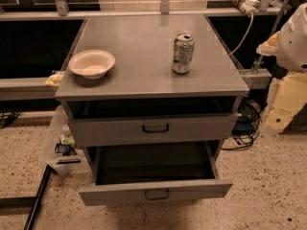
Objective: Close middle drawer
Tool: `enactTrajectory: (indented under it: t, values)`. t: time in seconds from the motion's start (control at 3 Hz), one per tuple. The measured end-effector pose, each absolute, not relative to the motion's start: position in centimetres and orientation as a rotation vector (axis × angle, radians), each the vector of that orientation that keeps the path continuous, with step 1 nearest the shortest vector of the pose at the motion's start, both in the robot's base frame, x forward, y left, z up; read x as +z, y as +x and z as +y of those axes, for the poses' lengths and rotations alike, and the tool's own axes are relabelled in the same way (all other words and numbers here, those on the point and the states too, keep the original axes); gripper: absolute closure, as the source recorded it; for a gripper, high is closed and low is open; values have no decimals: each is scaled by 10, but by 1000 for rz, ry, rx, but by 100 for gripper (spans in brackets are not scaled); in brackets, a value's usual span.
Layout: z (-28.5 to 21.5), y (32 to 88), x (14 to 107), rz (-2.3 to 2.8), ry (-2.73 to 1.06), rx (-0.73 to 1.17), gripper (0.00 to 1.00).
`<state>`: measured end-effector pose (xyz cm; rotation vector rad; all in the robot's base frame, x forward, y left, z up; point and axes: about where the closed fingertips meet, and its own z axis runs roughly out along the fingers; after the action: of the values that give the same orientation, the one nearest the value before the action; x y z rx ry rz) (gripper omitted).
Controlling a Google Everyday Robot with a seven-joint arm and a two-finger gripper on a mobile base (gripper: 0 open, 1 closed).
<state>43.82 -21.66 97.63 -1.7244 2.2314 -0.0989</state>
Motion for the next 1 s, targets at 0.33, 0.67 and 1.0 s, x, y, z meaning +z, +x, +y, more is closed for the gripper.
enactTrajectory:
  t: [0.33, 0.67, 1.0]
  values:
    - [-217, 438, 976, 2231, -1724, -99, 0]
    - [-217, 438, 976, 2231, -1724, -99, 19]
    - [-214, 439, 964, 2216, -1698, -86, 42]
